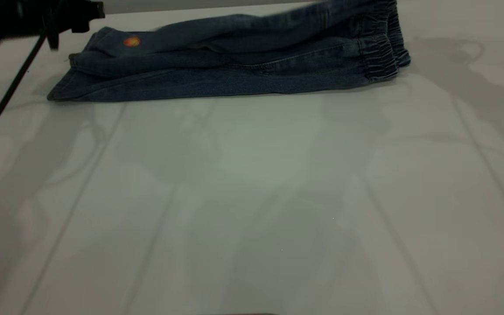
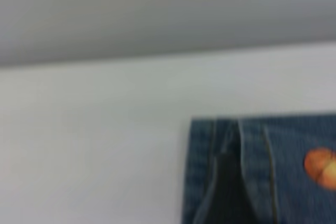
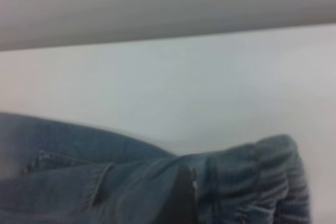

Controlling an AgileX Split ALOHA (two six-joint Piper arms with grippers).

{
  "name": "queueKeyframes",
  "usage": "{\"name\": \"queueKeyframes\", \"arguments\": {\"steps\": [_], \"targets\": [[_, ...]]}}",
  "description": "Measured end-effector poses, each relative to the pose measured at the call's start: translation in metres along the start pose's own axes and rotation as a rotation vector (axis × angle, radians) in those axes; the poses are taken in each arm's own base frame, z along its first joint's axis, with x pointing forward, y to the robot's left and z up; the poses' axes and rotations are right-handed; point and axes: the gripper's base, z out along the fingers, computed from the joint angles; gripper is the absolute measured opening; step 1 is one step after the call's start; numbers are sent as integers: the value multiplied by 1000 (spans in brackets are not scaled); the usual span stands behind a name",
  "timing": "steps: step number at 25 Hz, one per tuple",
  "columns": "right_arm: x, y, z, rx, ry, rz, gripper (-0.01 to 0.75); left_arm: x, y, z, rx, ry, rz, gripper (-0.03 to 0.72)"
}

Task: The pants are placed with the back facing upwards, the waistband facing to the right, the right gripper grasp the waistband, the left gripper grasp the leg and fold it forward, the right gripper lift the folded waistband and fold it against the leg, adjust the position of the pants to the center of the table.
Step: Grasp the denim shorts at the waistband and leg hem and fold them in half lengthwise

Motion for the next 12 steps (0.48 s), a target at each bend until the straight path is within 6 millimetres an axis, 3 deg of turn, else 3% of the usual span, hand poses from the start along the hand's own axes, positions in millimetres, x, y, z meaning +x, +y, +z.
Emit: {"name": "queueKeyframes", "arguments": {"steps": [4,7,12], "targets": [[-16,11,-17,-53,-18,-12,644,-36,-1,-4,18,211,3,486],[-16,24,-25,-166,45,28,610,-60,-2,-14,28,359,5,488],[1,28,-25,-222,212,27,586,-68,-18,-27,72,614,38,489]]}}
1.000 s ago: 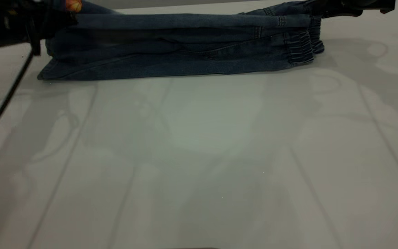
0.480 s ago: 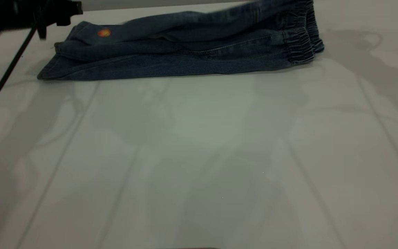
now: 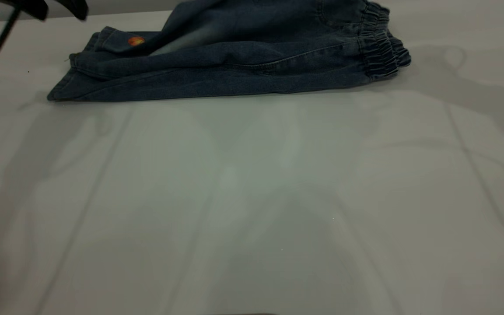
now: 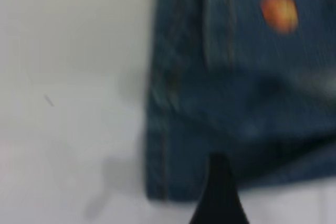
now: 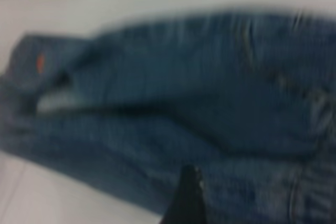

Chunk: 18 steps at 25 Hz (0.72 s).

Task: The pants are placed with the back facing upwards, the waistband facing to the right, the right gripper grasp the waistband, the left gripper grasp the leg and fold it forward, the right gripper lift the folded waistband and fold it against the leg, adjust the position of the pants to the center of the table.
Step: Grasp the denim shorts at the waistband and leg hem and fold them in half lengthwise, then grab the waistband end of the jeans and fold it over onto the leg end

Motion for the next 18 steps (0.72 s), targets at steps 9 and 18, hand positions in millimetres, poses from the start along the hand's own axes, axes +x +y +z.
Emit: {"name": "queueKeyframes", "arguments": {"steps": [9,18], "targets": [[16,-36,23,102,69,13,586,7,-69,3,89,39,219,489],[14,-67,58,117,77,-10,586,17,-83,26,104,63,245,489]]}}
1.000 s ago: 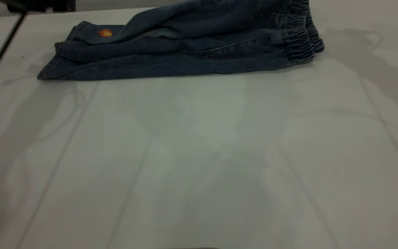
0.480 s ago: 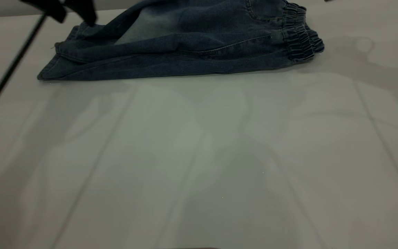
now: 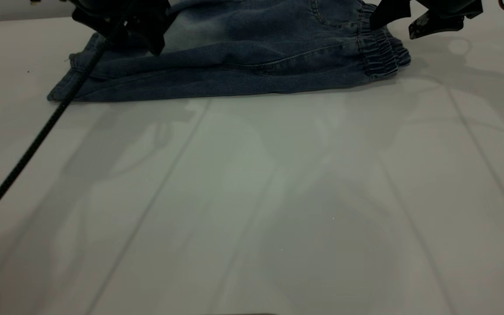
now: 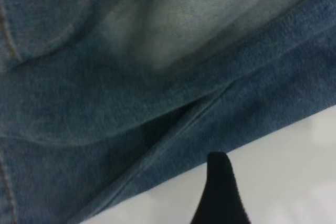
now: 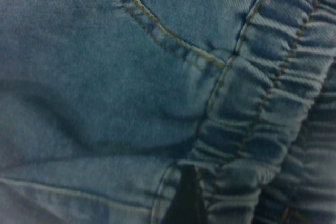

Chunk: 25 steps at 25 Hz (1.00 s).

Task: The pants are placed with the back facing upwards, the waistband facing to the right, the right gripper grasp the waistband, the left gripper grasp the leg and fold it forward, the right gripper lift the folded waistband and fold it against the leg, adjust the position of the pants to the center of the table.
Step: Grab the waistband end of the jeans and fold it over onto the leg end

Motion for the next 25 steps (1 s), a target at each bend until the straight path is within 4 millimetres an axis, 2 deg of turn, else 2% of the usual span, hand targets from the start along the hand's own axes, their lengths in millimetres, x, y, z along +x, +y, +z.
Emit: {"name": "queueKeyframes", "arguments": {"steps": [7,17,25], "targets": [[15,-10,19,-23,52,19,584,-2,1,13,-8,-61,-2,489],[16,6,20,-210,62,35,579,11,-1,52,-4,-90,-43,489],[19,22,26,-240,69,1,491,25,-10,79,5,-63,-33,489]]}}
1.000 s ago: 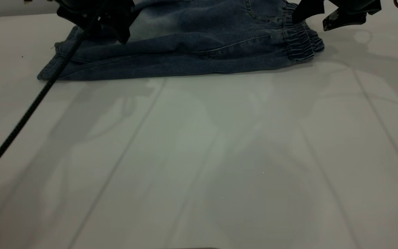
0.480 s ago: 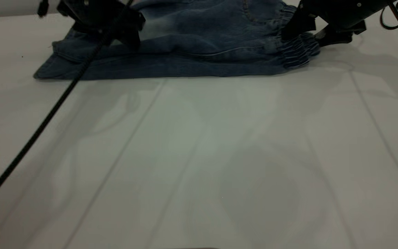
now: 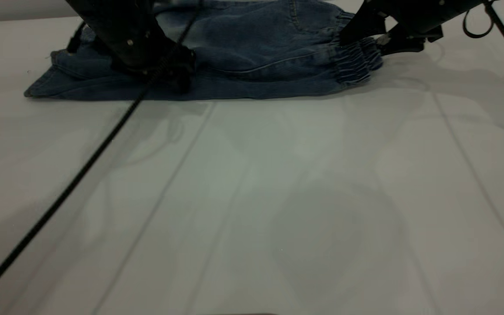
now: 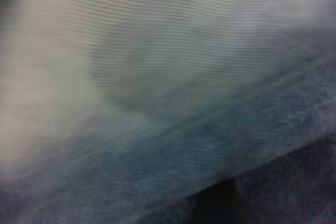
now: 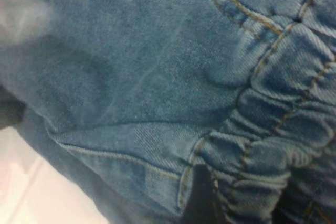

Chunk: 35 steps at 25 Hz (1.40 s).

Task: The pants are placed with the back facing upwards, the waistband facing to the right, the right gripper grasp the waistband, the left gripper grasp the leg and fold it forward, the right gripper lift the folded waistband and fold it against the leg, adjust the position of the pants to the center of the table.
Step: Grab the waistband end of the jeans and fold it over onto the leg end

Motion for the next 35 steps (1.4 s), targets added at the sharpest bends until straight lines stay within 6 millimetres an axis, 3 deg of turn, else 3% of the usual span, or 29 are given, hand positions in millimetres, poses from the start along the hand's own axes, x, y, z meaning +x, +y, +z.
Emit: {"name": "queueKeyframes", "arguments": {"steps": [10,13,16,18,21,24,29,35], "targets": [[3,13,10,-3,10,-27,406,-4,-23,4,23,-34,42,489],[3,13,11,-1,9,-28,304,-4,-26,4,27,-34,47,489],[3,13,11,0,9,-28,106,-4,-26,4,28,-34,48,489],[3,14,11,-5,11,-27,60,-7,-27,3,32,-10,49,489],[1,9,5,-10,6,-14,53,-14,-29,-3,47,66,56,489],[-10,2,-16,10,-20,-16,53,-34,-30,-15,58,104,62,489],[-37,-9,-73,74,-90,-25,53,-73,-28,-43,48,58,92,489],[-51,-1,-115,74,-100,-49,53,-80,-23,-46,-2,49,136,489]]}}
